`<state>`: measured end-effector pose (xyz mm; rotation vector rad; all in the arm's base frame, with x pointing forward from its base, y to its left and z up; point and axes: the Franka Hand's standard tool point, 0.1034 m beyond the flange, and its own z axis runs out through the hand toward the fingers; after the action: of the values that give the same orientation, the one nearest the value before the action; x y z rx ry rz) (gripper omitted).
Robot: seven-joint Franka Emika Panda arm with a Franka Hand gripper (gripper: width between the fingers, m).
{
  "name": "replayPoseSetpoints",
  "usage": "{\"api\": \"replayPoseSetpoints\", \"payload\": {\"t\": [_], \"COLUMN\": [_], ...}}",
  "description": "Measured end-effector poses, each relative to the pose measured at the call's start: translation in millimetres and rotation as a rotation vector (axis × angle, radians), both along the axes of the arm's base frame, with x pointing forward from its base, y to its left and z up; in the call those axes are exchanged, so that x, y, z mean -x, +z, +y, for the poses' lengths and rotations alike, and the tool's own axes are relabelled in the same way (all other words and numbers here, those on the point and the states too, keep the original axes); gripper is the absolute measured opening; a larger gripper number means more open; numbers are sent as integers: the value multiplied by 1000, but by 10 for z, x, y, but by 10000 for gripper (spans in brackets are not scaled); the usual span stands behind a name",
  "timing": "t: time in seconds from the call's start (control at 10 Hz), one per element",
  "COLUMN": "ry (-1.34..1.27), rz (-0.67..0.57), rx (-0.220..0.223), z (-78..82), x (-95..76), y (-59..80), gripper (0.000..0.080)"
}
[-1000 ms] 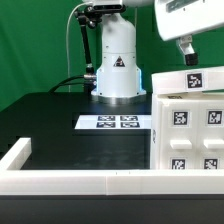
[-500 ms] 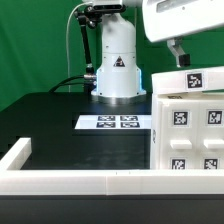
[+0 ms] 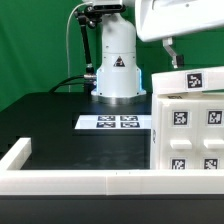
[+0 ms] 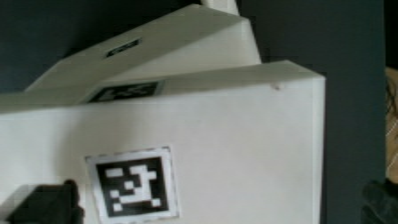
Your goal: Assemble cabinet
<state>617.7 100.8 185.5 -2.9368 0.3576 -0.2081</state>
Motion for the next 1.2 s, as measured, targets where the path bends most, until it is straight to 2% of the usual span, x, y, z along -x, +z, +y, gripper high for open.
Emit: {"api": "replayPoseSetpoints", "payload": {"t": [0.3,0.8,1.2], "ry": [313,575,1020], "rz": [-46,-88,-109], "rx": [51,100,205], "z": [-38,-77,-86], "x": [5,-4,23], "y": [-5,2,-80], "gripper": [796,796,796]}}
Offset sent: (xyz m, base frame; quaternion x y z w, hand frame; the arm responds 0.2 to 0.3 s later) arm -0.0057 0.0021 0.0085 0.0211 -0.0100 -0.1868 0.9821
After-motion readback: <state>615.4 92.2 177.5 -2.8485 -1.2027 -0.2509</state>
